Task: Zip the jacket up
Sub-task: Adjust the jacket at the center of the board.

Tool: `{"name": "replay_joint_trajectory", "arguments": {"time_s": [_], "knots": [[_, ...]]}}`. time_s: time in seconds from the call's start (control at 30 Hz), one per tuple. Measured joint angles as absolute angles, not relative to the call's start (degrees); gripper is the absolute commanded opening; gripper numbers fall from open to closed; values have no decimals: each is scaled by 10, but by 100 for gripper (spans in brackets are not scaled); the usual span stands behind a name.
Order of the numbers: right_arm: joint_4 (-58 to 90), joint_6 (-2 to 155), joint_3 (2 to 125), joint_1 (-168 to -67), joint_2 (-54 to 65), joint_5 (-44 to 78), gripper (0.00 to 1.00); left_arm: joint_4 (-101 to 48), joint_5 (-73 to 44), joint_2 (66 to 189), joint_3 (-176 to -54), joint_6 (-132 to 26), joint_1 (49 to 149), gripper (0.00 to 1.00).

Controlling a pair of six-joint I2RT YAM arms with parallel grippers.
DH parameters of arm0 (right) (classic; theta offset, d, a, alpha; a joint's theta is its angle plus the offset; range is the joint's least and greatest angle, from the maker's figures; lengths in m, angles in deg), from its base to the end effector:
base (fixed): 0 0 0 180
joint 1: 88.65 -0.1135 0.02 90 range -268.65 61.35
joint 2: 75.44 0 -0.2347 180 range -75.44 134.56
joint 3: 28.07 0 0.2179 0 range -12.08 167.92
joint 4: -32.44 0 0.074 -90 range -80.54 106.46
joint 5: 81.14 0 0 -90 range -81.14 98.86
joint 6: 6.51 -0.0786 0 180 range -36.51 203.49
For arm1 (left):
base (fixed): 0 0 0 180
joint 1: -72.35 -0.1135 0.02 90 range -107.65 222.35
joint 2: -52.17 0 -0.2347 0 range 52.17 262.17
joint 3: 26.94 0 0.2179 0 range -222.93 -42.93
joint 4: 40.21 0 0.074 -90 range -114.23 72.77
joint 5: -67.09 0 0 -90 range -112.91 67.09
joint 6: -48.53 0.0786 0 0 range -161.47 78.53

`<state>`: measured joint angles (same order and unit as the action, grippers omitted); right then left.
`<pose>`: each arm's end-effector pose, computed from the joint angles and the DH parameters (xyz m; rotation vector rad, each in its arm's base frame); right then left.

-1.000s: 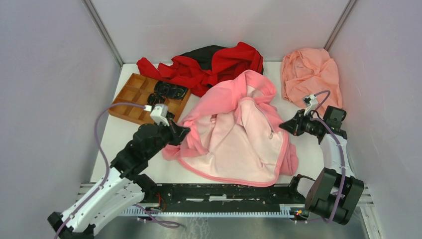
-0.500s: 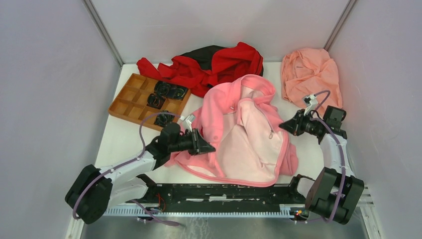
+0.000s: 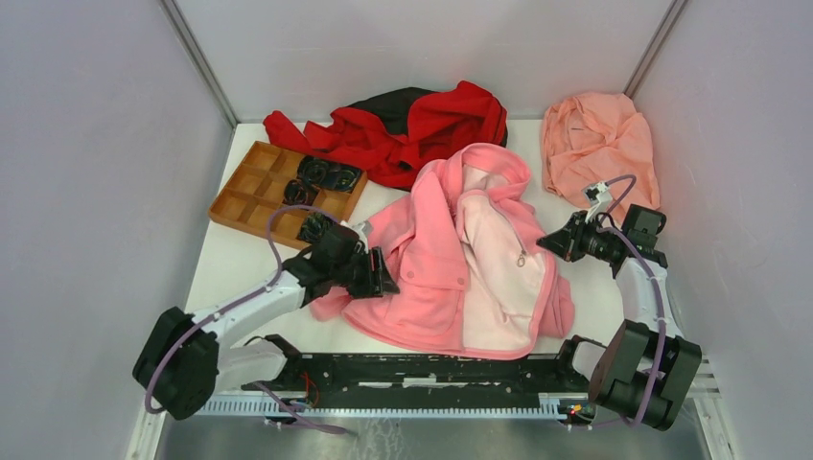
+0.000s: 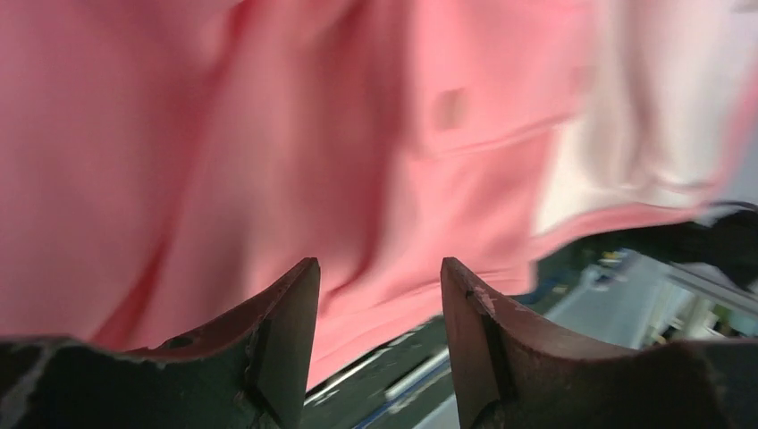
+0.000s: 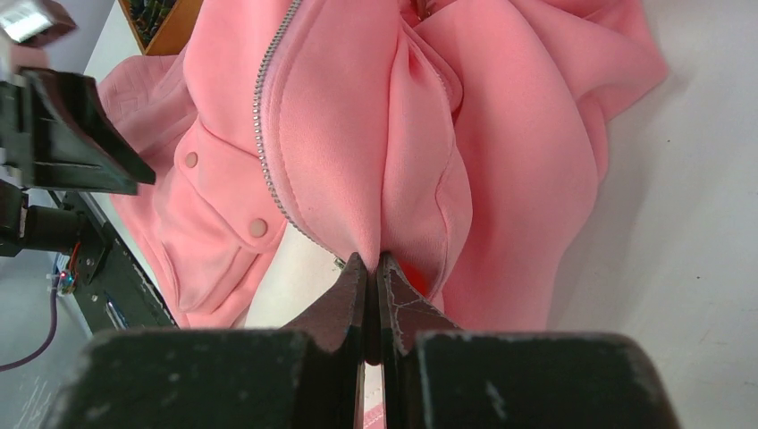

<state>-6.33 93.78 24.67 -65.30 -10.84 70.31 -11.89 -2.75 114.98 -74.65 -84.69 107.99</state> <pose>0.2141 -0.0172 0.1945 -0.1982 2.0681 0.9457 0.1715 -0.1563 0.1639 0.0259 2.5371 -1.0390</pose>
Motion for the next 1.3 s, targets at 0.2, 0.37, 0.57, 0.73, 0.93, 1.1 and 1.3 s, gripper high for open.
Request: {"name": "replay_joint_trajectory", "arguments": {"time_s": [0.2, 0.37, 0.57, 0.73, 0.93, 1.1, 1.3], "knots": [[-63, 938, 247, -653, -109, 705, 0, -12, -76, 1162, -761, -794, 1079, 66], [-63, 938, 246, -653, -109, 706, 0, 5, -88, 1143, -809, -752, 1097, 67], [-63, 938, 246, -653, -108, 707, 0, 11, -129, 1189, -841, -748, 1235, 68], [-62, 936, 245, -653, -108, 707, 0, -9, -232, 1275, -901, -736, 1397, 67], [-62, 936, 244, -653, -108, 708, 0, -32, -341, 1364, -934, -724, 1458, 66], [-63, 936, 244, -653, -108, 709, 0, -40, -363, 1431, -958, -722, 1461, 55], [-63, 938, 244, -653, -107, 709, 0, -22, -394, 1460, -984, -717, 1461, 2]]}}
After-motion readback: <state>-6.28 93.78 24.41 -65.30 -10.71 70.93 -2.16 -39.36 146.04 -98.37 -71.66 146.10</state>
